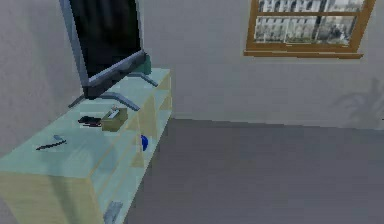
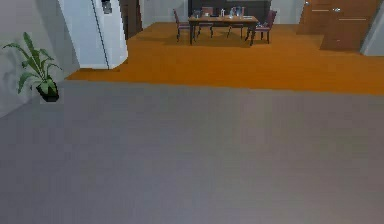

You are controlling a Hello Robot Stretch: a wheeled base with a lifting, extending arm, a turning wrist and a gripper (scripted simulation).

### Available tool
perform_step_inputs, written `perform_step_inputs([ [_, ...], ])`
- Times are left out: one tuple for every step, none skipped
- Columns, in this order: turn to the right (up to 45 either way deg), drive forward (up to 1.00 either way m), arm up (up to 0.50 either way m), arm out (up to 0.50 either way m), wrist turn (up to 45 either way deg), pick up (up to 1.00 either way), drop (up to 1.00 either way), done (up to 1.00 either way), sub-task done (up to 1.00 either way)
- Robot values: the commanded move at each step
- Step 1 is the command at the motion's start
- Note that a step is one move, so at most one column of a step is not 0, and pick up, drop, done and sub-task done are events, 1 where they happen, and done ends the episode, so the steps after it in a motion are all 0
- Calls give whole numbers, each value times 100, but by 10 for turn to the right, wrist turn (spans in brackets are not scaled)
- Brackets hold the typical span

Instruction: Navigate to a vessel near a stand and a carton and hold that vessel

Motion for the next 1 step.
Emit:
perform_step_inputs([
  [90, 0, 0, 0, 0, 0, 0, 0, 0],
])
